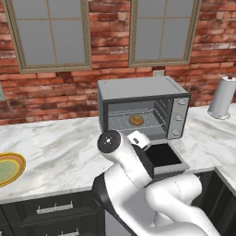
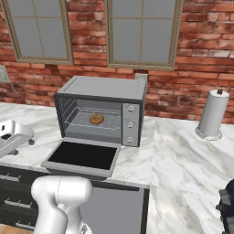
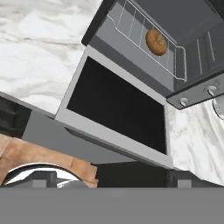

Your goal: Pick up the bagel from the plate, place it on the toaster oven rack, close the door, and set the timer.

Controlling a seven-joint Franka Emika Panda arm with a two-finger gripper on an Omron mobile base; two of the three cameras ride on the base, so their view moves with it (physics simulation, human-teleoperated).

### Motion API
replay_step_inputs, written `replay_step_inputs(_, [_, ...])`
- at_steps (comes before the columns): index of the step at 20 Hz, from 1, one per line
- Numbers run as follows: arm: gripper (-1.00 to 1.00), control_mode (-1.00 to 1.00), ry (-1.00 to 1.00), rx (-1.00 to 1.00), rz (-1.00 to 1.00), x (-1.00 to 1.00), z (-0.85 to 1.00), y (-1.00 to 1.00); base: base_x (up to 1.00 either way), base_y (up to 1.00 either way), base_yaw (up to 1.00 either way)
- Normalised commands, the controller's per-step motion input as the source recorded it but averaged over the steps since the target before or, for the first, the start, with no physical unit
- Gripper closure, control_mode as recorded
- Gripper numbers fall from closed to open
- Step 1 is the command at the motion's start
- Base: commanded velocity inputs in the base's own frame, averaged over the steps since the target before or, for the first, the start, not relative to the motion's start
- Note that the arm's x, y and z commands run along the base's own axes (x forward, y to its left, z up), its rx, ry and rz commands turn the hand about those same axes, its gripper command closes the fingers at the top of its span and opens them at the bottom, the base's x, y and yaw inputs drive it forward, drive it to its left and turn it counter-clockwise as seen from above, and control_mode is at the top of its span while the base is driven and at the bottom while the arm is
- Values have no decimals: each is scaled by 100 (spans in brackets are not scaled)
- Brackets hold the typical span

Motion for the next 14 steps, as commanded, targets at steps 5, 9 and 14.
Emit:
replay_step_inputs(5, [-100,-100,0,-24,0,0,-32,0,0,0,0])
replay_step_inputs(9, [-100,-100,0,-25,0,0,-46,0,0,0,0])
replay_step_inputs(14, [-100,-100,2,-22,0,11,-57,0,0,0,0])
